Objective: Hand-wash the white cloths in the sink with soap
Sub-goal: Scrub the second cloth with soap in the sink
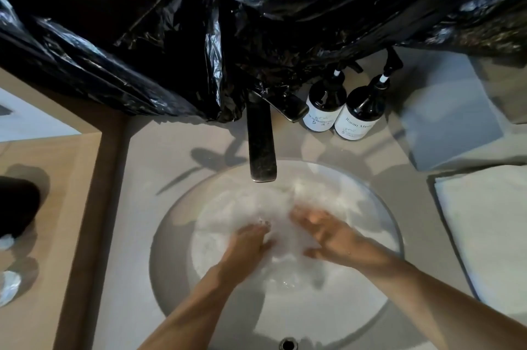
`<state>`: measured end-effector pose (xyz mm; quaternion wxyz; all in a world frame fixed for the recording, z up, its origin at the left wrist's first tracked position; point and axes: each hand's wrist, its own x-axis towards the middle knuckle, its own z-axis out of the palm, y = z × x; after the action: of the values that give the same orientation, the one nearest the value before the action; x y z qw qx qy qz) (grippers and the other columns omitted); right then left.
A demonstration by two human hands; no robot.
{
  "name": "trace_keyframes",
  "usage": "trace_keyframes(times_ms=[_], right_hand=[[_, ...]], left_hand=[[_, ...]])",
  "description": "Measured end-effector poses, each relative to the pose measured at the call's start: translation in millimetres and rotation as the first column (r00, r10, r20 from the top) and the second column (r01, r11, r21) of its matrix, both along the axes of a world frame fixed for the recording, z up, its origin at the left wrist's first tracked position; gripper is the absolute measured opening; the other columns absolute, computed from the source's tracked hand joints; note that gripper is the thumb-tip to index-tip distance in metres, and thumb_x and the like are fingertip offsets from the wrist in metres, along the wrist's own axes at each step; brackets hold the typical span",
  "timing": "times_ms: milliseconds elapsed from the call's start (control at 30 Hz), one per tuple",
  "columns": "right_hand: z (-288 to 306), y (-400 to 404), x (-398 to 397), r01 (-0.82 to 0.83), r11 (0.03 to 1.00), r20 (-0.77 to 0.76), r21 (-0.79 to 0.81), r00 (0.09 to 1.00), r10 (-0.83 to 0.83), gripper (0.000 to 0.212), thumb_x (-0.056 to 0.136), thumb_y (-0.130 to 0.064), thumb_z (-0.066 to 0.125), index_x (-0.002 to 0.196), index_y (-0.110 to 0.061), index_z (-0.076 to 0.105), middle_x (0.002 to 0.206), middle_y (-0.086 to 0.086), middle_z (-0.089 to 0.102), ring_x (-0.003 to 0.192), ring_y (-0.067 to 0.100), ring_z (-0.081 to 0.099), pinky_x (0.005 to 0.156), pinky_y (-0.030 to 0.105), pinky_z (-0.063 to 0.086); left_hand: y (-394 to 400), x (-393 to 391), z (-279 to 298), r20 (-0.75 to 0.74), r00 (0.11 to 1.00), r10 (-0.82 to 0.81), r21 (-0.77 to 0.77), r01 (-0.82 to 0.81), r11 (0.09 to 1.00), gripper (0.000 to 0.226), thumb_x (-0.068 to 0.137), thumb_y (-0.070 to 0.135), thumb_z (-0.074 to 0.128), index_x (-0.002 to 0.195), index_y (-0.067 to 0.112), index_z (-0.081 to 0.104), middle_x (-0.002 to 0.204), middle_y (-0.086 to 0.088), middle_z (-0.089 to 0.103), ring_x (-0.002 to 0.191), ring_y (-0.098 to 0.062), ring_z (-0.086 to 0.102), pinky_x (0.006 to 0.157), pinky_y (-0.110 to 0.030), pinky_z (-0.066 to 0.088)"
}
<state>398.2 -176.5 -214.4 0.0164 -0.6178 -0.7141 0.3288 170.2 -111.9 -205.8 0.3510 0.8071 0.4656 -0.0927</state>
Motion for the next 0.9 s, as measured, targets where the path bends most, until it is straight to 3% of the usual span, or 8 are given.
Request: trace_keyframes(times_ms=[133, 233, 400, 533, 633, 733, 800, 900], right_hand=[[23, 3, -3, -0.032, 0.992, 0.054, 0.118, 0.998, 0.026, 0.053, 0.094, -0.059, 0.032, 0.127, -0.029, 0.06, 0.124, 0.002, 0.06, 0.114, 0.023, 0.054, 0.094, 0.031, 0.044], [45, 5, -19, 0.009, 0.995, -0.04, 0.099, 0.999, -0.005, 0.045, 0.09, -0.056, 0.039, 0.093, -0.026, 0.072, 0.095, 0.0, 0.064, 0.089, 0.021, 0.062, 0.074, 0.029, 0.054], [82, -16, -38, 0.253, 0.962, -0.33, -0.099, 0.904, -0.272, 0.054, 0.084, -0.039, 0.066, 0.134, -0.03, 0.048, 0.132, -0.014, 0.048, 0.122, 0.003, 0.044, 0.103, 0.014, 0.033], [132, -18, -55, 0.439, 0.868, -0.651, -0.233, 0.592, -0.475, 0.007, 0.089, -0.037, 0.063, 0.087, -0.031, 0.067, 0.079, -0.024, 0.066, 0.078, -0.008, 0.06, 0.074, 0.012, 0.042], [185, -15, -58, 0.541, 0.825, -0.773, -0.165, 0.449, -0.449, 0.027, 0.091, -0.04, 0.059, 0.086, -0.015, 0.067, 0.064, -0.017, 0.061, 0.062, -0.004, 0.054, 0.063, 0.015, 0.042], [238, -6, -58, 0.528, 0.847, -0.841, -0.062, 0.43, -0.329, 0.028, 0.099, -0.016, 0.053, 0.072, -0.01, 0.056, 0.056, -0.018, 0.055, 0.056, -0.007, 0.05, 0.06, 0.01, 0.039], [276, 3, -59, 0.531, 0.847, -0.861, 0.017, 0.438, -0.257, 0.039, 0.095, -0.03, 0.06, 0.073, 0.001, 0.052, 0.065, -0.008, 0.052, 0.066, 0.004, 0.049, 0.066, 0.022, 0.04], [330, 9, -65, 0.552, 0.816, -0.879, 0.172, 0.46, -0.125, 0.056, 0.089, -0.048, 0.062, 0.081, 0.007, 0.054, 0.072, 0.002, 0.05, 0.07, 0.014, 0.046, 0.066, 0.029, 0.038]], left_hand=[[-12, -11, 39, 0.276, 0.96, 0.05, -0.033, -0.043, 0.999, 0.03, 0.1, 0.034, 0.048, 0.116, 0.02, 0.07, 0.119, 0.006, 0.068, 0.11, -0.01, 0.06, 0.095, -0.019, 0.043], [-17, -11, 70, 0.295, 0.956, 0.004, 0.027, -0.012, 1.0, 0.032, 0.101, 0.038, 0.045, 0.123, 0.027, 0.066, 0.125, 0.011, 0.064, 0.114, -0.006, 0.056, 0.099, -0.014, 0.038], [-16, -1, 131, 0.431, 0.901, 0.058, 0.207, -0.161, 0.965, 0.015, 0.099, 0.027, 0.053, 0.095, 0.027, 0.067, 0.094, 0.012, 0.065, 0.088, -0.003, 0.06, 0.078, -0.012, 0.039], [-1, 8, 179, 0.515, 0.853, 0.085, 0.27, -0.255, 0.929, 0.02, 0.1, 0.031, 0.048, 0.088, 0.023, 0.063, 0.078, 0.01, 0.061, 0.074, -0.012, 0.061, 0.075, -0.031, 0.052], [8, 3, 212, 0.569, 0.811, 0.136, 0.254, -0.33, 0.909, 0.029, 0.101, 0.04, 0.042, 0.099, 0.027, 0.067, 0.081, 0.011, 0.066, 0.076, -0.014, 0.063, 0.073, -0.033, 0.051], [3, 1, 246, 0.666, 0.73, 0.154, 0.24, -0.405, 0.882, 0.03, 0.098, 0.053, 0.037, 0.086, 0.039, 0.061, 0.071, 0.02, 0.063, 0.069, 0.001, 0.059, 0.07, -0.023, 0.049], [2, 3, 273, 0.709, 0.691, 0.141, 0.269, -0.449, 0.852, 0.024, 0.102, 0.039, 0.039, 0.089, 0.032, 0.059, 0.071, 0.018, 0.061, 0.069, -0.001, 0.057, 0.07, -0.012, 0.043], [5, 4, 325, 0.788, 0.604, 0.12, 0.27, -0.514, 0.814, 0.03, 0.103, 0.032, 0.042, 0.081, 0.018, 0.058, 0.071, 0.011, 0.056, 0.064, 0.001, 0.049, 0.066, -0.02, 0.042]])
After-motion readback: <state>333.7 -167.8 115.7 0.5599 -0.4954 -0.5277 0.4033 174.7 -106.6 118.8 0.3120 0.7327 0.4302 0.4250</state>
